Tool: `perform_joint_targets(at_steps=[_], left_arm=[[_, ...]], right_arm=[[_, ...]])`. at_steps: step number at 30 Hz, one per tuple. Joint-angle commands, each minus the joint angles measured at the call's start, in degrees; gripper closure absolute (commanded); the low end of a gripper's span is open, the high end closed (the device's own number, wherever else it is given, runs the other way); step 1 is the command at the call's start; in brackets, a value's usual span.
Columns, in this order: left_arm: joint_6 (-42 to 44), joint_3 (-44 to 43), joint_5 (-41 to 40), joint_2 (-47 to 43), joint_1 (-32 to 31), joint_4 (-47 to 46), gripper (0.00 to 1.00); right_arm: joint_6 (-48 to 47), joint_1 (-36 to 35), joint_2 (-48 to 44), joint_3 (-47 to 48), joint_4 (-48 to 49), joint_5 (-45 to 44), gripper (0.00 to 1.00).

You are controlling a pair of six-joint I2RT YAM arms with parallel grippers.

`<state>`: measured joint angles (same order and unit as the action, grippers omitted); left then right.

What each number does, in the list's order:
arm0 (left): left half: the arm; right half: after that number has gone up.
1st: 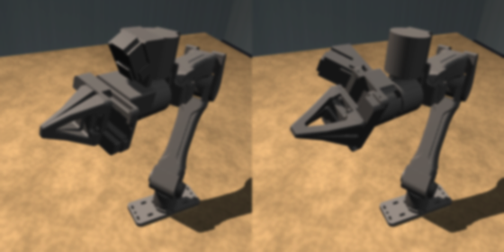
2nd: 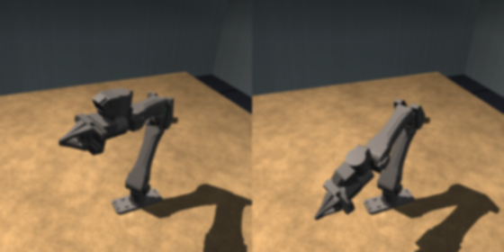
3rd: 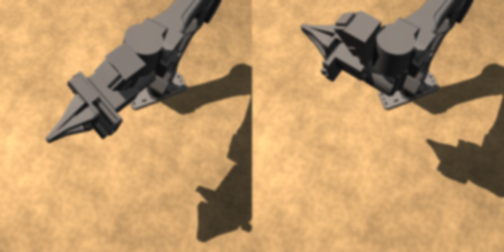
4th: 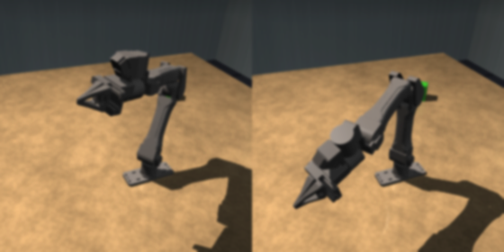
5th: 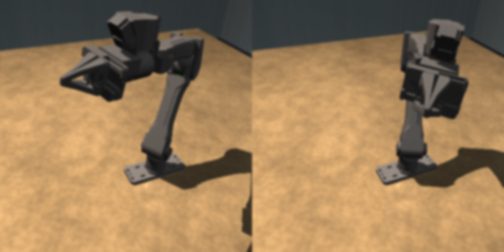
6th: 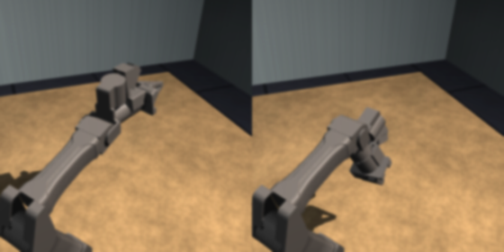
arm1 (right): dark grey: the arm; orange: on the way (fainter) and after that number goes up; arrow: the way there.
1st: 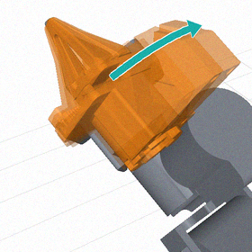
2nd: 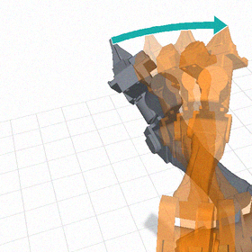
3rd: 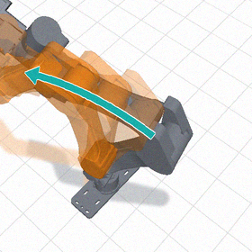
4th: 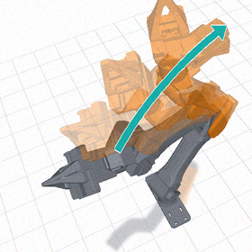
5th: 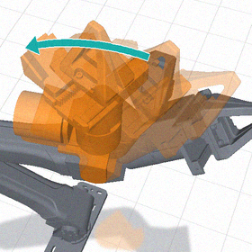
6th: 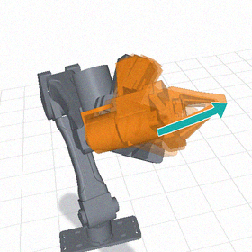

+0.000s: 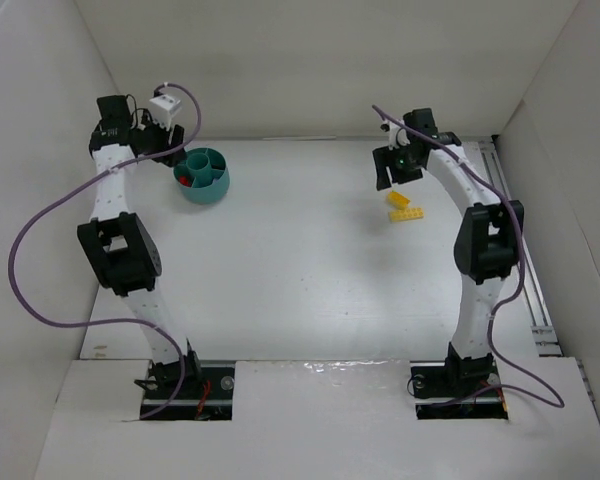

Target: Sort the legos into containers by color

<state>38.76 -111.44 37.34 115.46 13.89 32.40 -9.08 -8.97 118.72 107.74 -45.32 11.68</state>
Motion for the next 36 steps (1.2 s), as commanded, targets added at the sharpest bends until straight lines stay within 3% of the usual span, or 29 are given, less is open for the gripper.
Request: perform_joint_targets(at_steps=[1, 15, 31, 36], left_arm=[[-3.4, 0.2, 5.4, -10.0, -2.6, -6.6, 0.43], [-7.7, 4.4, 10.9, -14.1, -4.5, -8.7, 0.37], [-7.7, 4.9, 12.0, -13.1, -4.5, -9.2, 0.35], [-8.3, 4.9, 12.0, -13.1, -4.5, -9.7, 0.34]], right_arm=[[-1.6, -1.0, 4.1, 4.5, -2.1, -5.9, 0.28], [-7.4, 2.1, 10.4, 8.7, -0.9, -12.7, 0.23], [-11.0, 2.1, 11.7, 7.2, -7.4, -7.0, 0.24], [-11.5, 2.1, 13.4, 7.2, -8.6, -7.6, 0.35]])
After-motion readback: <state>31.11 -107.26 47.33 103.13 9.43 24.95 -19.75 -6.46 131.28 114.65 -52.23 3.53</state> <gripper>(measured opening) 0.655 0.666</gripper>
